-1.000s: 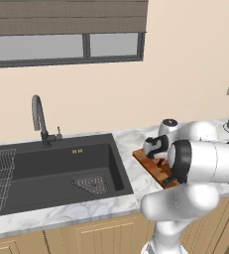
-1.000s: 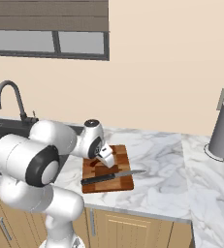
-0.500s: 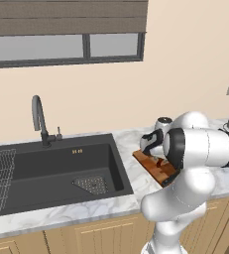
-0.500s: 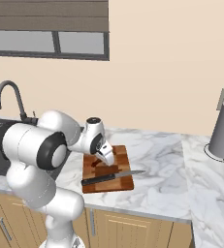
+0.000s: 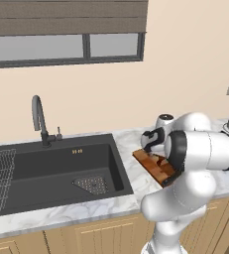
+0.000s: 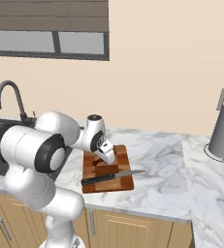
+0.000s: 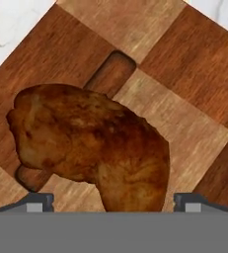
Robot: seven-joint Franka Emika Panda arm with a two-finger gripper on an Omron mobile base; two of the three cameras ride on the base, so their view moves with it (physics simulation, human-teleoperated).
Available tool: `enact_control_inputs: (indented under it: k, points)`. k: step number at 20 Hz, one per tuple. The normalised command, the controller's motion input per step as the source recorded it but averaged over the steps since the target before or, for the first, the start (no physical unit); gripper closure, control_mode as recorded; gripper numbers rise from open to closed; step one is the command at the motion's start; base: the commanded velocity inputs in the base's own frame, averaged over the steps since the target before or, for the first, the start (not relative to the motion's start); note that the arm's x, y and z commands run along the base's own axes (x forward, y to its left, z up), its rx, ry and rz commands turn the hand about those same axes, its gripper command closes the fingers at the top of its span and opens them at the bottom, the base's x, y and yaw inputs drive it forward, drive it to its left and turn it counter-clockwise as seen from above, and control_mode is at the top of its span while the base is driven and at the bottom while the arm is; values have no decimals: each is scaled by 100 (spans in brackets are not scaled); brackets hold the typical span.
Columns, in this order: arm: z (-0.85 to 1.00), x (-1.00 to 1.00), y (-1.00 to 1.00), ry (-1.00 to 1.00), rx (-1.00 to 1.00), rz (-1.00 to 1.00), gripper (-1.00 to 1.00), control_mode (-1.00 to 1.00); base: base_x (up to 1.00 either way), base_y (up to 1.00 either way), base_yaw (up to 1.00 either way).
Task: Pick up the knife from the drawer and place it on the cutting board. Then place the meat from the plate to the cutting board.
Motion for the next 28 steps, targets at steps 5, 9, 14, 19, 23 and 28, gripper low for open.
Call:
enact_control_inputs:
  k: [5, 9, 14, 19, 23, 28]
  points:
    - [33, -35, -4, 0, 0, 0, -100, -100, 0, 0, 0]
    - [42, -51, -3, 0, 0, 0, -100, -100, 0, 0, 0]
    - [53, -68, 0, -2, 0, 0, -100, -100, 0, 0, 0]
    - [64, -91, 0, -8, 0, 0, -100, -100, 0, 0, 0]
    - [74, -96, 0, -10, 0, 0, -100, -100, 0, 0, 0]
    - [80, -88, 0, -7, 0, 0, -100, -100, 0, 0, 0]
